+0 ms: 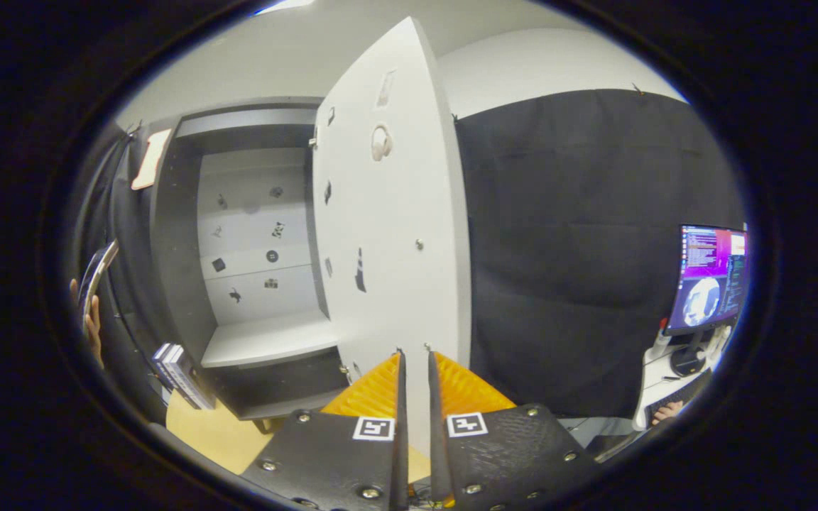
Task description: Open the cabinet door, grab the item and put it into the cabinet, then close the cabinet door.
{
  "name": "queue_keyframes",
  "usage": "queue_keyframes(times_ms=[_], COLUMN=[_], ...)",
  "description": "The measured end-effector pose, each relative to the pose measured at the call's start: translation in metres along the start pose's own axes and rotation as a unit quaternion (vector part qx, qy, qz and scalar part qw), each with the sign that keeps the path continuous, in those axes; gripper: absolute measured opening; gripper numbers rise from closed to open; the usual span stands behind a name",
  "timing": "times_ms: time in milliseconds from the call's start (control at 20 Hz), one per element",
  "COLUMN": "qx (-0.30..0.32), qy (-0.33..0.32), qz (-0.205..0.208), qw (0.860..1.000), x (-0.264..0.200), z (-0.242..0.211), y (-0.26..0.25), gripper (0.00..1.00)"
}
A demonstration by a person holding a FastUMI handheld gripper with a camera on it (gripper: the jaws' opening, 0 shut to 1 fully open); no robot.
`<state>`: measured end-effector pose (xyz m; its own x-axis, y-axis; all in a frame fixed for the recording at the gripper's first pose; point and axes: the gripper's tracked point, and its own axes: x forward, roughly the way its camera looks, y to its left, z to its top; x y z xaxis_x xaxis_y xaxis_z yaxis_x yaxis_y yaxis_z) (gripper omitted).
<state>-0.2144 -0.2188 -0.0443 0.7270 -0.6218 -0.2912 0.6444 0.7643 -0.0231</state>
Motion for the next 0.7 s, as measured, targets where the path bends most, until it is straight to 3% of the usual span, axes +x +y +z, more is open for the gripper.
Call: queue_keyframes(times_ms=[500,600,700], qx=[-0.026,-0.033,-0.046], qy=[0.058,0.091,0.114], qz=[0.139,0.169,0.195], qw=[0.988,0.981,0.973], x=[0.023,0.027,0.029], z=[-0.064,-0.089,-0.115], y=[0.101,0.12,0.137], gripper=[0.13,0.23,0.27])
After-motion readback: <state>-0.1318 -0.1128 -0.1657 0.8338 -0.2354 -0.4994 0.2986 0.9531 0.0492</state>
